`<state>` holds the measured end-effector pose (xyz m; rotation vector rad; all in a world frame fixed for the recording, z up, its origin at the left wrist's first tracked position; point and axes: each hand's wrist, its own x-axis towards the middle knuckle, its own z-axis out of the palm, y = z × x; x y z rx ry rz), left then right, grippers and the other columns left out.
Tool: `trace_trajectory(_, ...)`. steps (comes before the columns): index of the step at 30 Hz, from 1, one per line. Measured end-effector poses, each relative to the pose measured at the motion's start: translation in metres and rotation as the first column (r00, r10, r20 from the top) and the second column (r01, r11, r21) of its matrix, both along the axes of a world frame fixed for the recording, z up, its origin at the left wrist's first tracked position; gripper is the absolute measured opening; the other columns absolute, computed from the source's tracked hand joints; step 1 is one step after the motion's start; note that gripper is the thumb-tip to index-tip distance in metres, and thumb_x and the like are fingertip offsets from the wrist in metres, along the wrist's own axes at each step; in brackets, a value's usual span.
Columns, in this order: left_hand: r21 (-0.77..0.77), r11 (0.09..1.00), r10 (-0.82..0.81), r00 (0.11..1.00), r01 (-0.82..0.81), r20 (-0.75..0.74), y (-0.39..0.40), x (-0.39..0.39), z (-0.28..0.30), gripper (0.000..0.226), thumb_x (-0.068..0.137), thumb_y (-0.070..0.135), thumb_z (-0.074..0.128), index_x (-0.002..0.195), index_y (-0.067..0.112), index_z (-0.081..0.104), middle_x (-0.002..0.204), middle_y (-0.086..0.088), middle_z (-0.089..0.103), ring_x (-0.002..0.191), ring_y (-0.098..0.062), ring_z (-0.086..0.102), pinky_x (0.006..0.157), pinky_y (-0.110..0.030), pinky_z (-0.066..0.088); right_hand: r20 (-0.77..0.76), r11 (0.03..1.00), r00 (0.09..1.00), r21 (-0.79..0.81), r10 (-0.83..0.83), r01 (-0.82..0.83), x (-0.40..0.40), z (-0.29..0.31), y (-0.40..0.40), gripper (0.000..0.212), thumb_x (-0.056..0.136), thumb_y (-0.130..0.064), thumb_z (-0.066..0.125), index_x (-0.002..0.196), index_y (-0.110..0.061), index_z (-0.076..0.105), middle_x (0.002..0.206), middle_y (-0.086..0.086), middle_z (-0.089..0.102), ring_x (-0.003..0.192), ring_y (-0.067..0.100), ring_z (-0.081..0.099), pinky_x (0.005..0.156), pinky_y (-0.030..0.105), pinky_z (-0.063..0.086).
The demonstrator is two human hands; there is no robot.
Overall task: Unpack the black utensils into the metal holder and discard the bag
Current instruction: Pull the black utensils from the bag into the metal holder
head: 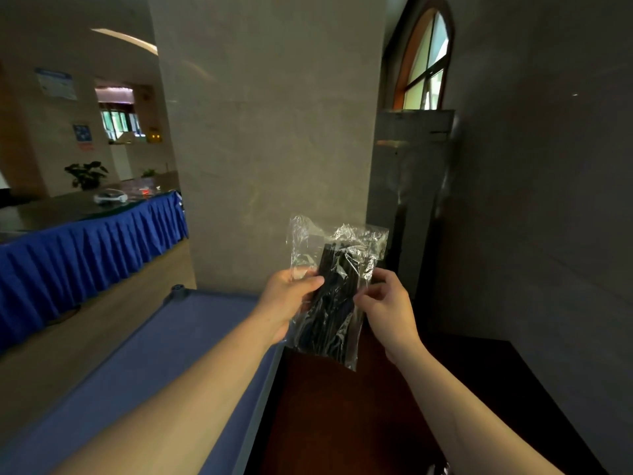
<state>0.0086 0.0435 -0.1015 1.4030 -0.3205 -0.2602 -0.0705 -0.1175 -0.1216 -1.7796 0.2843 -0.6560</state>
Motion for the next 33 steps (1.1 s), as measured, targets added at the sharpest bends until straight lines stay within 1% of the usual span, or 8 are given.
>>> trace_trajectory(3, -0.015, 0.999, -0.03, 0.999, 0.03, 0.016, -0.013, -0.006, 0.007, 0.012, 0.09, 0.004, 0.069, 0.097, 0.013, 0.073, 0.084, -0.001, 0.079, 0.072, -0.009, 0.074, 0.059, -0.02, 0.055, 0.055, 0.992, 0.995, -0.086, -0.085, 0.089, -0.013, 0.012, -0.009, 0.065, 0.089, -0.012, 0.075, 0.144, -0.022, 0.043, 0.121, 0.001, 0.063, 0.096, 0.007, 0.065, 0.076, 0.022, 0.053)
trace_trajectory(5, -0.009, 0.999, -0.047, 0.998, 0.048, 0.032, -0.021, -0.01, 0.01, 0.011, 0.09, 0.004, 0.07, 0.097, 0.012, 0.074, 0.086, -0.003, 0.079, 0.076, -0.011, 0.074, 0.062, -0.021, 0.055, 0.151, 0.952, 0.971, -0.216, -0.188, 0.218, -0.022, 0.02, -0.014, 0.072, 0.087, -0.016, 0.078, 0.147, -0.025, 0.039, 0.14, 0.001, 0.047, 0.119, 0.013, 0.055, 0.097, 0.03, 0.05)
trace_trajectory(7, -0.013, 0.997, -0.07, 0.997, 0.07, 0.03, -0.029, -0.017, 0.011, 0.01, 0.09, 0.003, 0.07, 0.094, 0.01, 0.074, 0.087, -0.007, 0.079, 0.077, -0.014, 0.075, 0.063, -0.023, 0.056, 0.283, 0.86, 0.927, -0.375, -0.248, 0.345, -0.029, 0.029, -0.017, 0.077, 0.084, -0.016, 0.08, 0.147, -0.023, 0.037, 0.149, 0.003, 0.035, 0.134, 0.021, 0.039, 0.109, 0.036, 0.041)
trace_trajectory(10, -0.01, 0.996, -0.089, 0.996, 0.089, 0.01, -0.042, -0.028, 0.006, 0.007, 0.09, 0.002, 0.07, 0.093, 0.006, 0.075, 0.089, -0.013, 0.079, 0.078, -0.02, 0.077, 0.062, -0.026, 0.059, 0.374, 0.687, 0.897, -0.589, -0.235, 0.426, -0.035, 0.041, -0.023, 0.066, 0.083, -0.019, 0.081, 0.14, -0.021, 0.048, 0.153, 0.009, 0.034, 0.138, 0.027, 0.031, 0.108, 0.039, 0.031)
trace_trajectory(14, 0.1, 0.992, -0.084, 0.995, 0.078, 0.054, -0.061, -0.039, -0.005, 0.019, 0.087, 0.011, 0.076, 0.105, 0.012, 0.075, 0.104, -0.009, 0.078, 0.104, -0.024, 0.072, 0.099, -0.043, 0.053, 0.309, 0.534, 0.936, -0.769, -0.169, 0.351, -0.039, 0.044, -0.033, 0.043, 0.086, -0.024, 0.078, 0.125, -0.016, 0.064, 0.152, 0.008, 0.043, 0.142, 0.031, 0.029, 0.105, 0.047, 0.032)
trace_trajectory(20, 0.104, 0.978, -0.196, 0.97, 0.182, 0.145, -0.081, -0.053, -0.012, 0.02, 0.088, 0.01, 0.072, 0.103, 0.021, 0.078, 0.102, 0.002, 0.079, 0.105, -0.017, 0.071, 0.099, -0.044, 0.053, 0.229, 0.491, 0.958, -0.823, -0.172, 0.285, -0.041, 0.04, -0.046, 0.036, 0.088, -0.027, 0.076, 0.121, -0.015, 0.068, 0.148, 0.007, 0.049, 0.142, 0.031, 0.033, 0.109, 0.053, 0.032)
trace_trajectory(24, 0.121, 0.975, -0.204, 0.963, 0.185, 0.175, -0.085, -0.055, -0.011, 0.022, 0.085, 0.01, 0.073, 0.096, 0.028, 0.078, 0.095, 0.002, 0.079, 0.092, -0.012, 0.073, 0.079, -0.029, 0.054, 0.273, 0.493, 0.946, -0.808, -0.173, 0.323, -0.043, 0.042, -0.051, 0.024, 0.087, -0.023, 0.077, 0.109, -0.016, 0.071, 0.139, 0.007, 0.056, 0.131, 0.033, 0.043, 0.1, 0.051, 0.036)
trace_trajectory(33, 0.12, 0.978, -0.189, 0.97, 0.171, 0.152, -0.087, -0.055, -0.009, 0.017, 0.083, 0.01, 0.077, 0.088, 0.026, 0.076, 0.082, 0.0, 0.077, 0.075, -0.006, 0.07, 0.067, -0.026, 0.047, 0.383, 0.46, 0.916, -0.795, -0.123, 0.395, -0.039, 0.047, -0.054, 0.004, 0.09, -0.018, 0.074, 0.092, -0.015, 0.075, 0.125, 0.004, 0.065, 0.116, 0.029, 0.053, 0.086, 0.045, 0.041)
